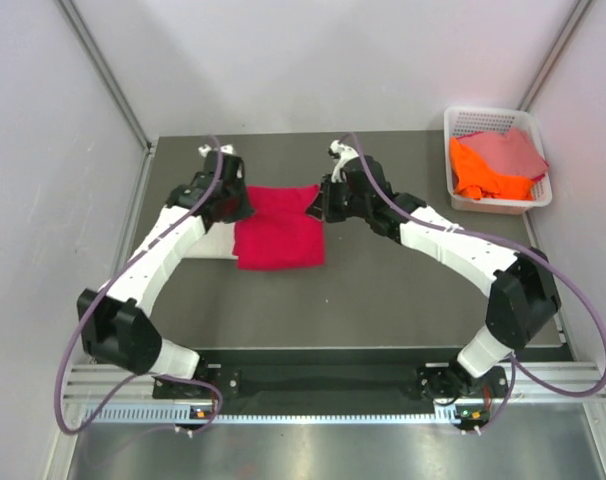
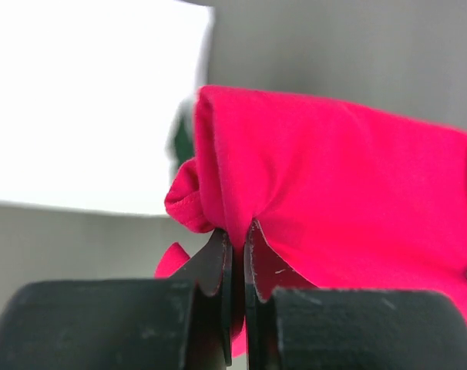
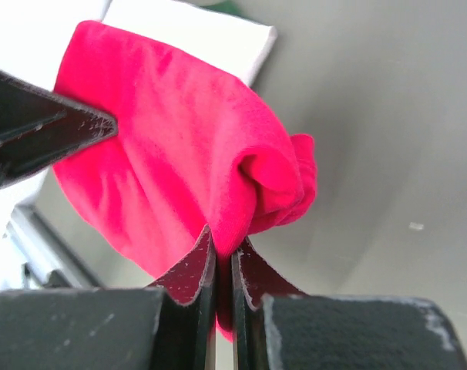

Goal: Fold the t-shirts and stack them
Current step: Neatly place the folded tshirt to the corner

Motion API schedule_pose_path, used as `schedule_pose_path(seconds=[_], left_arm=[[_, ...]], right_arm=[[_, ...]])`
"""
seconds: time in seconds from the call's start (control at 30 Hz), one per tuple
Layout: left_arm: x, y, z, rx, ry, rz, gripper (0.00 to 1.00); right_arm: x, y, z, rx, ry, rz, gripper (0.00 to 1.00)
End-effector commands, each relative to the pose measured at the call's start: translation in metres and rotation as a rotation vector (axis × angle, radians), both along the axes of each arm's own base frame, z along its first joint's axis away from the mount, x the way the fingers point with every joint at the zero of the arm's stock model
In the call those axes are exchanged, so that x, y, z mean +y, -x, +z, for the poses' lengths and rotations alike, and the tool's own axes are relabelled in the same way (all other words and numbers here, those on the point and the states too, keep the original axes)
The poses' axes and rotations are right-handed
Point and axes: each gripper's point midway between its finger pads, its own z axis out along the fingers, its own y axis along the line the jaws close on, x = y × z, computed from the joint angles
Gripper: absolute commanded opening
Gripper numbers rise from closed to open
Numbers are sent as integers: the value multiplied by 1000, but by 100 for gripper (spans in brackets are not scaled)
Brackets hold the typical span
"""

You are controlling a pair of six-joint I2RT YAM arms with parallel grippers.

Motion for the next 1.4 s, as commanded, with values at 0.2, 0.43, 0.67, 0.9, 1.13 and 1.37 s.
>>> schedule_pose_path(seconds=[0.2,0.43,0.67,0.9,1.13,1.37], left_arm=[[151,12,35,16,-222,345,0],[202,-25,32,68,-280,462,0],[219,-48,-3,159,-318,488,0],[233,-69,-40,223,-334,504,0],[234,-91,-60,256,-329,479,0],[234,-73,-39,197,-316,509,0]], right_arm=[[103,2,61,-69,-134,68,0],[173,-13,26,-23,-158,59,0],[212,-33,0,-6,-159,63,0],[219,-59,-13,5,-193,20,0],[222,-68,-25,23,-223,-19,0],[216,-43,-2,-39,-222,-22,0]])
